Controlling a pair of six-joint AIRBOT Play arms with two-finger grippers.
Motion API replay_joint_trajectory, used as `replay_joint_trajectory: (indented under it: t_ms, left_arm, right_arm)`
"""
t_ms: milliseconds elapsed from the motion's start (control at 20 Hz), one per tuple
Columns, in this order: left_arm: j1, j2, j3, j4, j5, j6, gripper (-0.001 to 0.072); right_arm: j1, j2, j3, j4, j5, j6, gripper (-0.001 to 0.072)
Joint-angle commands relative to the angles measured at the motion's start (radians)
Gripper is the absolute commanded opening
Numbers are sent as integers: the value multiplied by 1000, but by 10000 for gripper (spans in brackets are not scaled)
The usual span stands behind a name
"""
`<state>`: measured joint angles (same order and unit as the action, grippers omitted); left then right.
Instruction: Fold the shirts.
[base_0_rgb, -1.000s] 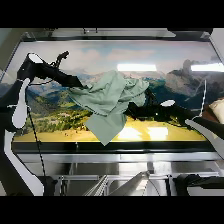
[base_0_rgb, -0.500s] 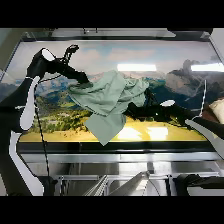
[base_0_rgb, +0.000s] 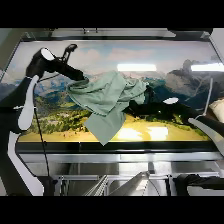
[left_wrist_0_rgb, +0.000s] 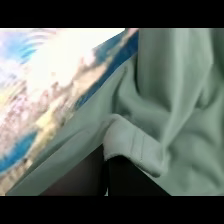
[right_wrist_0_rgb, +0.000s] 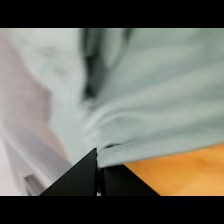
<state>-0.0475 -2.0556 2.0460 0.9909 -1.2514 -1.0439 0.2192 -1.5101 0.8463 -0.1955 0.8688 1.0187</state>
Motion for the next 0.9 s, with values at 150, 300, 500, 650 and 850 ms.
replay_joint_trajectory:
  t_ms: [150,300,500,650,850]
  left_arm:
    - [244,422,-147,-744,-209,-96,4]
    - [451,727,-271,-1003,-112,-151,5]
    - [702,1095,-433,-1021,-20,-303,8]
    - [763,1301,-521,-1046,63,-261,9]
    - [782,1421,-618,-976,215,-193,17]
  right_arm:
    - [-332,475,223,36,274,-36,14]
    - [-633,790,413,34,140,-34,15]
    - [-988,1004,583,31,146,-9,15]
    - [-934,1018,627,68,150,-14,15]
    - [-927,925,628,79,222,-25,14]
